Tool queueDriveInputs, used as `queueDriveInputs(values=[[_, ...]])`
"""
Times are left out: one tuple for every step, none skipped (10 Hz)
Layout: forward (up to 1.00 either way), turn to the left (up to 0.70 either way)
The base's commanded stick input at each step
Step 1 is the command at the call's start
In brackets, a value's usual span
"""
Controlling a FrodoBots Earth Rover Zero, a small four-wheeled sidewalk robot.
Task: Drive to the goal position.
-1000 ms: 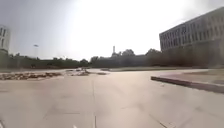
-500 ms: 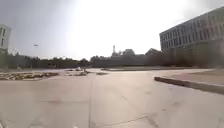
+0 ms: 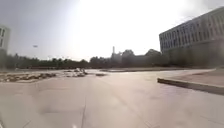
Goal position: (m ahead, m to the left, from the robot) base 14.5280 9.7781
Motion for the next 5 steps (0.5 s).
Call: queueDriveInputs(values=[[0.7, -0.02], [0.7, -0.02], [0.7, -0.02], [0.7, -0.02], [0.7, -0.02]])
